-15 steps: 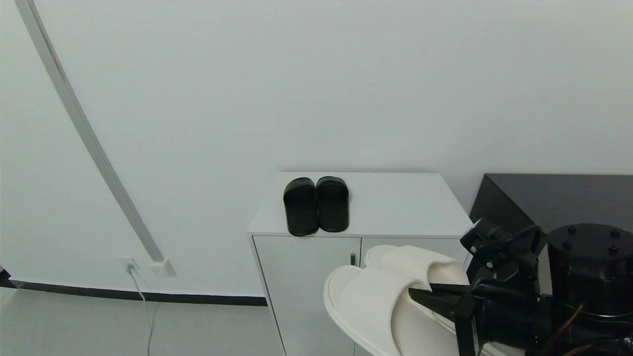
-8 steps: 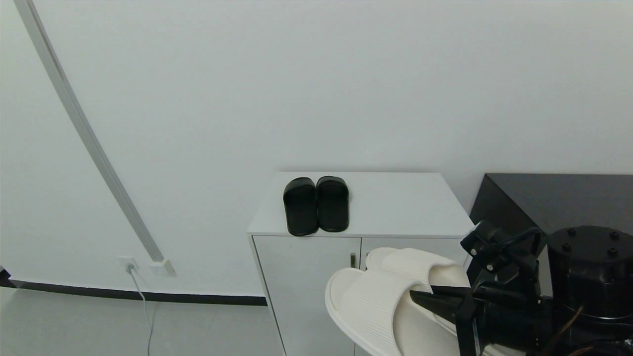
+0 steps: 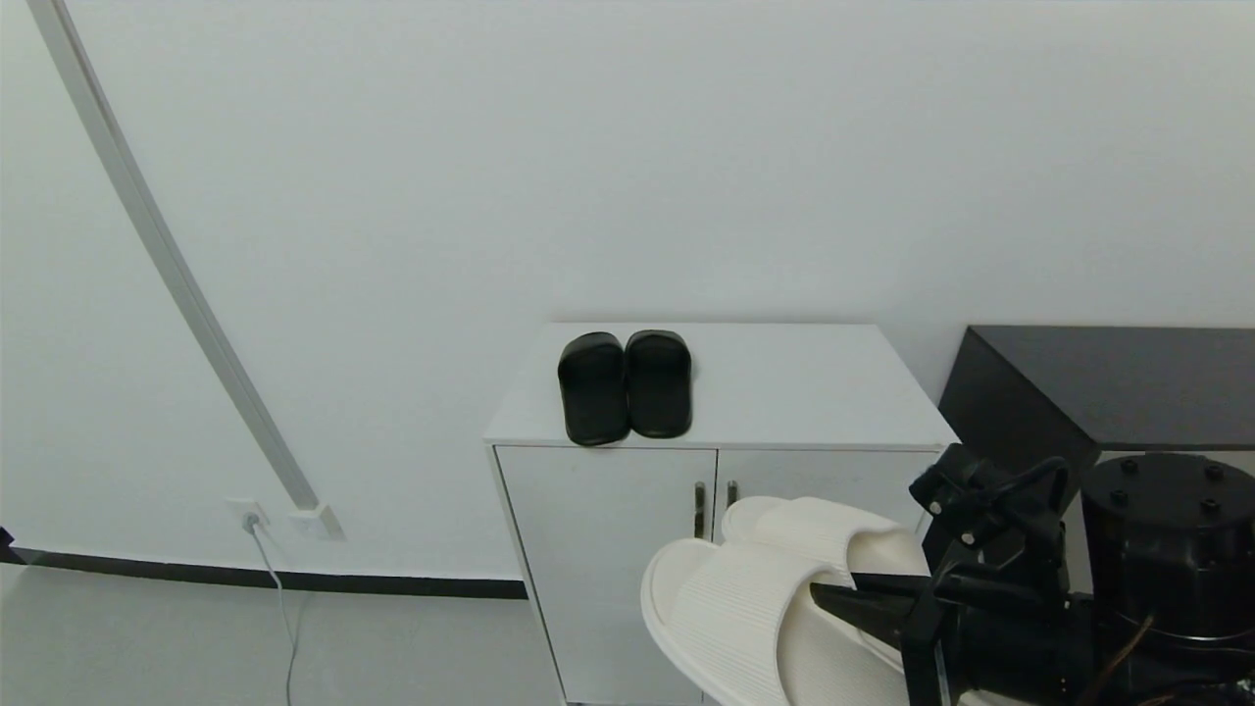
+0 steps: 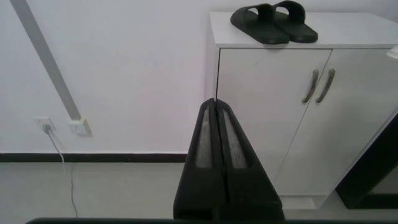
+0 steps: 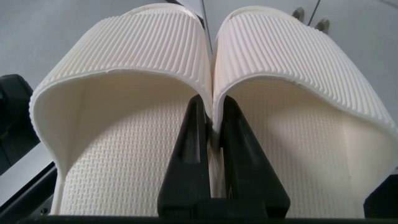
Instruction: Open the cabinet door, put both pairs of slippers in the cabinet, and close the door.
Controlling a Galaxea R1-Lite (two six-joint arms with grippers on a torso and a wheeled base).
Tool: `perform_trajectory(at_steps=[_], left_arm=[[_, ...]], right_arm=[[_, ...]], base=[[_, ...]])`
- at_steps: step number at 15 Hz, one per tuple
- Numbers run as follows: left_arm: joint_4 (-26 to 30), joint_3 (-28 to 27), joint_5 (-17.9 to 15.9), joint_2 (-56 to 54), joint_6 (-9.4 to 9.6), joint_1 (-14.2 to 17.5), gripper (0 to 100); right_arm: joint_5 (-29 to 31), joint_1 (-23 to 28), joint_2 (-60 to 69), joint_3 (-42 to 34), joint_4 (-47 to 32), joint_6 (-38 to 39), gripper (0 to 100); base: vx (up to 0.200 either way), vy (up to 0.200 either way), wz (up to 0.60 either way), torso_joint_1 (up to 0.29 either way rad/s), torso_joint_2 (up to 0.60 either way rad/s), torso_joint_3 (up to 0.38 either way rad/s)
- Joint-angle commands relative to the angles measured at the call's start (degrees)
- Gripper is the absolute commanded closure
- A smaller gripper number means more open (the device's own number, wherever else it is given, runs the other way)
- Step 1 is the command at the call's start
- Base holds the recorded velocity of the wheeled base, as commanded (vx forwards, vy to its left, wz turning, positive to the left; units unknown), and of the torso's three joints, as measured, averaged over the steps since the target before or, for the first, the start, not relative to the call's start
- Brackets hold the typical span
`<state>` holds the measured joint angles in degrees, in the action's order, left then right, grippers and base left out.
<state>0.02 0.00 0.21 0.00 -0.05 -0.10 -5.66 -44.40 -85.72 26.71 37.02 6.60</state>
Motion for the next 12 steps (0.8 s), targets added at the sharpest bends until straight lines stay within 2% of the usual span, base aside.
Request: perform_trajectory(at_steps=[1, 6, 12], left_arm=[[0.06, 0.00, -0.03, 0.09, -0.04, 0.01, 0], [0.06, 0.00, 0.06, 0.00, -0.04, 0.01, 0], [0.06, 0.00, 0.06, 0.00, -0.04, 0.01, 0]], right_arm=[[0.03, -0.07, -0.23, -0.08, -0.02, 0.00, 100], [0.12, -0.87, -0.41, -0.43, -0.02, -0.18, 100], [0.30, -0.87, 0.29, -0.87, -0.02, -0.18, 100]], base=[[0.000, 0.000, 0.00, -0.168, 0.37, 0.207], [0.000, 0.000, 0.00, -0.168, 0.38, 0.218], [0.000, 0.000, 0.00, -0.218, 0.54, 0.311]])
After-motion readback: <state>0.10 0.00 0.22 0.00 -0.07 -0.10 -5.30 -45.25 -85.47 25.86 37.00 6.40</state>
